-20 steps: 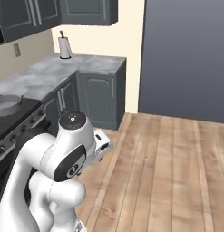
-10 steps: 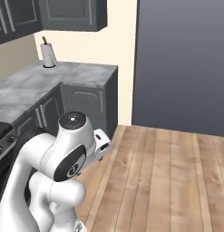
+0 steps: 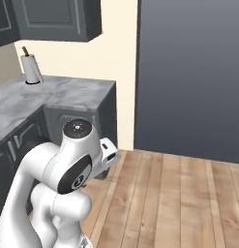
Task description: Move the pot and pan from the stove into the sink.
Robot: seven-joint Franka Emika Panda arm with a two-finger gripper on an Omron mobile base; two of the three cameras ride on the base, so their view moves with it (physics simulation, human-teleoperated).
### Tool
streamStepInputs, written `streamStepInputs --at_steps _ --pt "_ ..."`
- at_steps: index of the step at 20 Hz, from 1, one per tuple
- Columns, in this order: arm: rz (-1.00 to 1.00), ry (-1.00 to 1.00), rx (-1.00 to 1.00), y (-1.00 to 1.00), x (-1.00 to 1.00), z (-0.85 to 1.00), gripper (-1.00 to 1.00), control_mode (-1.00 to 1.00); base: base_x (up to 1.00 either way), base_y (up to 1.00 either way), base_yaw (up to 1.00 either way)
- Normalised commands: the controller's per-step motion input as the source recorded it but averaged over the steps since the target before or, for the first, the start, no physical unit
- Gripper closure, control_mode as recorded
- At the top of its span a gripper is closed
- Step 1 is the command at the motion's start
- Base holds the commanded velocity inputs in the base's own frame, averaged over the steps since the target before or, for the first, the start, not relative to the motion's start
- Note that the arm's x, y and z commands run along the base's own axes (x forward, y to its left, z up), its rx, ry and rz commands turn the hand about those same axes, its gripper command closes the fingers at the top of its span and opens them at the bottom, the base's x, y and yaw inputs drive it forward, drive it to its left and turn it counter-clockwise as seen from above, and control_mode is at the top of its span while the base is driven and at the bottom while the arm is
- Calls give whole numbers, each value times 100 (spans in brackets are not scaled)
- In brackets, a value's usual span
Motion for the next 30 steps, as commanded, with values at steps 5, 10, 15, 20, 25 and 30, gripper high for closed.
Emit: streamStepInputs --at_steps 5,10,15,20,25,30 --pt "0 0 0 0 0 0 -100 100 10 -1 2" --pt "0 0 0 0 0 0 -100 100 2 -6 40" --pt "0 0 0 0 0 0 -100 100 3 0 49" --pt "0 0 0 0 0 0 -100 100 1 0 49" --pt "0 0 0 0 0 0 -100 100 1 0 49" --pt "0 0 0 0 0 0 -100 100 0 0 49"
